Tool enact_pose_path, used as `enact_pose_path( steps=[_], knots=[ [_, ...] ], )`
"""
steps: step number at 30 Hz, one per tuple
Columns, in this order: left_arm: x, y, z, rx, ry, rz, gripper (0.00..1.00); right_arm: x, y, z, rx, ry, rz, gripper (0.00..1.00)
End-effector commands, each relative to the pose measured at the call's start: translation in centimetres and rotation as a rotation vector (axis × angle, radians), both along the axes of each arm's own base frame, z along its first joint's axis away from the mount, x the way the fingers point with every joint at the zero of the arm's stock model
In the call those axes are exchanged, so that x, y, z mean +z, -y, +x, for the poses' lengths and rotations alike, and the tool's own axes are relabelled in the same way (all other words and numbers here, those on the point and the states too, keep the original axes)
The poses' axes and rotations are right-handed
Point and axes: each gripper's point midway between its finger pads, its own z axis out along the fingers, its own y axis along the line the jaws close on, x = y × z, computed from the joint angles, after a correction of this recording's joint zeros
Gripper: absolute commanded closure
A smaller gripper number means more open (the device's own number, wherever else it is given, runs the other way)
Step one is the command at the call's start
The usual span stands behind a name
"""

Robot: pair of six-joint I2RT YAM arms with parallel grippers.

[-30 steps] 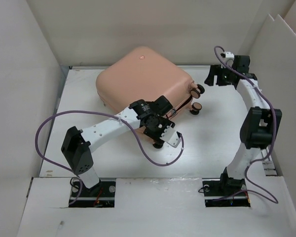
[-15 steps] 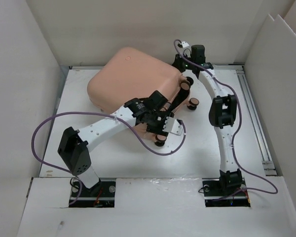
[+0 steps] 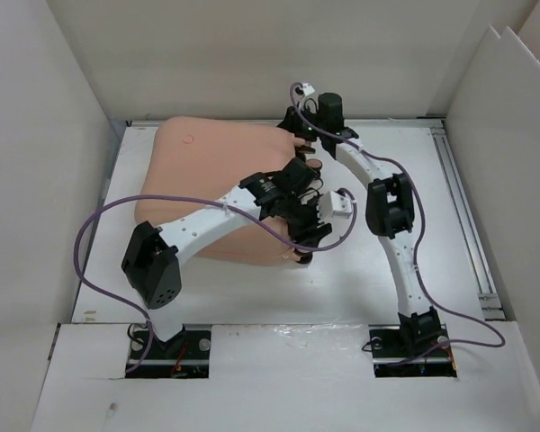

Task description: Pack the luggage

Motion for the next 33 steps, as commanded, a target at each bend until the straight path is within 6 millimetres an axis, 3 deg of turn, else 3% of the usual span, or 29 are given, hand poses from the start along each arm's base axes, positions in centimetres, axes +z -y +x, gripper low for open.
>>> enact_pose_path(
  steps=[1, 3, 4, 5, 7, 8, 9, 10, 11, 12, 14, 15, 20, 24, 25, 27, 28, 29, 31, 32, 33],
  knots=[
    [2.0, 1.7, 8.7, 0.282, 0.102, -0.144, 1.00, 6.8, 1.9, -6.3, 0.124, -0.030, 0.018, 0.55],
    [2.6, 1.6, 9.0, 0.247, 0.143, -0.143, 1.00, 7.8, 8.0, -5.0, -0.012, -0.014, -0.013, 0.42],
    [2.3, 1.4, 8.8, 0.234, 0.144, -0.125, 1.00, 8.4, 13.4, -3.9, -0.106, 0.009, -0.036, 0.40],
    [2.6, 1.3, 8.9, 0.219, 0.161, -0.124, 1.00, 9.5, 16.2, -5.6, -0.152, 0.016, -0.051, 0.37],
    [2.9, 1.2, 9.2, 0.193, 0.201, -0.113, 1.00, 10.4, 21.8, -6.9, -0.249, 0.043, -0.085, 0.31],
    [3.3, 1.1, 9.6, 0.193, 0.226, -0.113, 1.00, 10.4, 23.2, -9.7, -0.260, 0.064, -0.119, 0.29],
    [3.5, 1.0, 9.7, 0.192, 0.241, -0.106, 1.00, 10.2, 24.1, -11.2, -0.271, 0.068, -0.135, 0.27],
    [3.5, 0.8, 10.1, 0.190, 0.265, -0.094, 1.00, 9.0, 24.6, -14.4, -0.268, 0.071, -0.169, 0.24],
    [3.9, 0.9, 10.2, 0.184, 0.279, -0.101, 1.00, 8.9, 24.7, -14.4, -0.263, 0.086, -0.182, 0.23],
    [4.1, 1.0, 10.4, 0.179, 0.292, -0.108, 1.00, 7.5, 24.9, -17.5, -0.275, 0.072, -0.201, 0.22],
    [4.0, 1.2, 11.6, 0.200, 0.308, -0.105, 1.00, 6.4, 25.6, -19.7, -0.330, 0.085, -0.224, 0.19],
    [3.7, 0.9, 12.4, 0.210, 0.321, -0.098, 1.00, 5.2, 26.0, -22.4, -0.369, 0.054, -0.203, 0.19],
    [3.5, 0.7, 15.2, 0.248, 0.378, -0.090, 1.00, 4.8, 27.1, -27.6, -0.464, 0.106, -0.160, 0.17],
    [4.7, 1.2, 16.8, 0.285, 0.373, -0.143, 1.00, 3.5, 24.0, -31.4, -0.381, 0.166, -0.113, 0.24],
    [5.4, 1.1, 17.2, 0.287, 0.377, -0.159, 1.00, 2.3, 22.5, -33.2, -0.342, 0.153, -0.069, 0.28],
    [6.3, 1.9, 16.8, 0.262, 0.356, -0.194, 1.00, 2.3, 20.8, -34.5, -0.311, 0.191, -0.001, 0.32],
    [6.8, 2.0, 16.4, 0.246, 0.351, -0.212, 1.00, 4.0, 19.1, -35.3, -0.265, 0.278, 0.063, 0.32],
    [6.9, 2.2, 15.8, 0.238, 0.318, -0.217, 1.00, 3.4, 18.4, -36.2, -0.263, 0.273, 0.100, 0.32],
    [8.4, 2.7, 14.1, 0.203, 0.300, -0.243, 1.00, 4.0, 18.1, -36.1, -0.318, 0.312, 0.111, 0.32],
    [8.8, 3.4, 12.5, 0.174, 0.287, -0.237, 1.00, 4.1, 16.6, -36.9, -0.272, 0.350, 0.088, 0.32],
    [8.9, 3.6, 11.5, 0.154, 0.275, -0.237, 1.00, 4.1, 16.9, -36.4, -0.326, 0.369, 0.069, 0.32]
  ],
)
